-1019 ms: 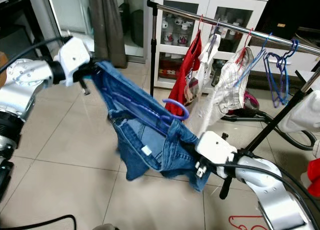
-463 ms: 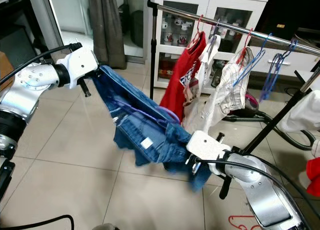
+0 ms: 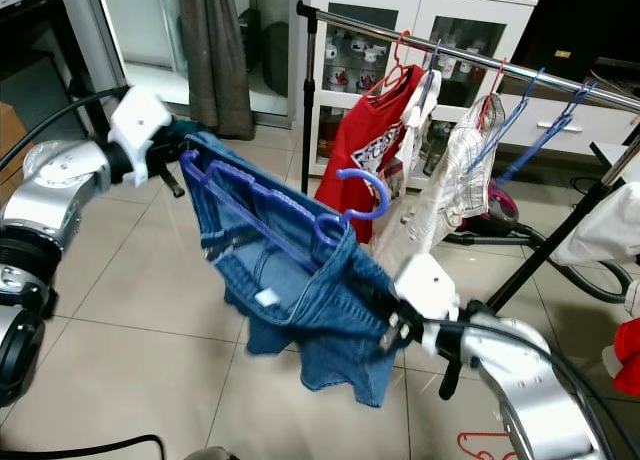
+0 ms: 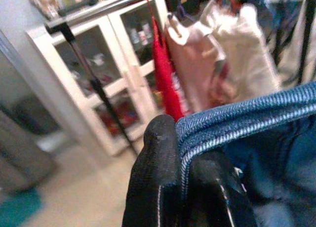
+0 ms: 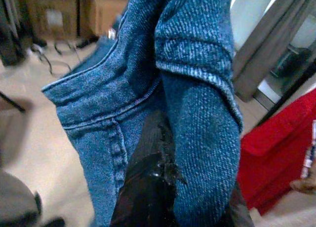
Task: Hang hanger
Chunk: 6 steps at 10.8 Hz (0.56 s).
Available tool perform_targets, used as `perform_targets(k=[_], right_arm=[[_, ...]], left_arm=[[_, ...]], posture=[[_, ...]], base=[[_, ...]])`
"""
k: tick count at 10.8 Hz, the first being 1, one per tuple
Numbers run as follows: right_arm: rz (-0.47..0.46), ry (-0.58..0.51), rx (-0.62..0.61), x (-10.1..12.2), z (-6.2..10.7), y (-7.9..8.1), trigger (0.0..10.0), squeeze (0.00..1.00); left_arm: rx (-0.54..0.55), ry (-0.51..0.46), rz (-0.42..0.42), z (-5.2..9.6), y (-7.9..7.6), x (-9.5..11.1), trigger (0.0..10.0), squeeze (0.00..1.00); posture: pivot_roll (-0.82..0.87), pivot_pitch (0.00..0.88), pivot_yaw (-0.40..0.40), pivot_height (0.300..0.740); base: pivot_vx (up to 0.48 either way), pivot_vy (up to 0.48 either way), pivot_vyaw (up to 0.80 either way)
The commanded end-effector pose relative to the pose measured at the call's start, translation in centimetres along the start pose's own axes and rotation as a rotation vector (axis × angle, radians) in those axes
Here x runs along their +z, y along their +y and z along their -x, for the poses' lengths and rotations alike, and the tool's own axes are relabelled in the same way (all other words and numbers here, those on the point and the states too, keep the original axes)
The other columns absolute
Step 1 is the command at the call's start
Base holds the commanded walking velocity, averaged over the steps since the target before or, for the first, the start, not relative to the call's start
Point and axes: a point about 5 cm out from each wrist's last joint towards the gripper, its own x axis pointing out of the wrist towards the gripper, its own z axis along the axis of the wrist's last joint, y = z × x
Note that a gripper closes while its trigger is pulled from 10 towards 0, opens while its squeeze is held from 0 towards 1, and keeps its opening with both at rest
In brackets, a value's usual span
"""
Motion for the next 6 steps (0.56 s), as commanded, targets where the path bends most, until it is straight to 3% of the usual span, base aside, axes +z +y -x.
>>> perform_targets(k=[1,2,3,4,5,6], right_arm=[[0.002,-0.047,-0.051,0.8,1.2,-1.1,0.0,0.00],[-0.023,-0.081,-0.054,1.0,1.1,-1.0,0.0,0.00],[-0.056,-0.127,-0.062,1.4,0.9,-0.9,0.0,0.00],[-0.083,-0.157,-0.075,1.7,0.8,-0.9,0.0,0.00],[-0.129,-0.195,-0.133,2.2,0.5,-1.3,0.0,0.00],[-0.174,-0.248,-0.191,3.1,-0.1,-1.5,0.0,0.00]], left_arm=[[0.108,-0.038,0.120,1.4,1.8,0.1,0.0,0.00],[0.104,-0.057,0.198,1.1,1.4,-0.5,0.0,0.00],[0.110,-0.128,0.372,0.6,0.7,-1.2,0.0,0.00],[0.120,-0.169,0.471,0.4,0.4,-1.5,0.0,0.00],[0.105,-0.181,0.548,-0.1,-0.4,-2.3,0.0,0.00],[0.054,-0.103,0.510,-0.8,-2.0,-3.4,0.0,0.00]], posture=[[0.02,0.000,-0.038,0.740],[0.02,0.000,-0.033,0.740],[0.01,0.000,-0.032,0.740],[0.01,0.000,-0.029,0.740],[0.01,0.000,-0.025,0.740],[0.01,0.000,-0.023,0.740]], base=[[0.000,0.000,0.00],[0.000,0.000,0.00],[0.000,0.000,0.00],[0.000,0.000,0.00],[0.000,0.000,0.00],[0.000,0.000,0.00]])
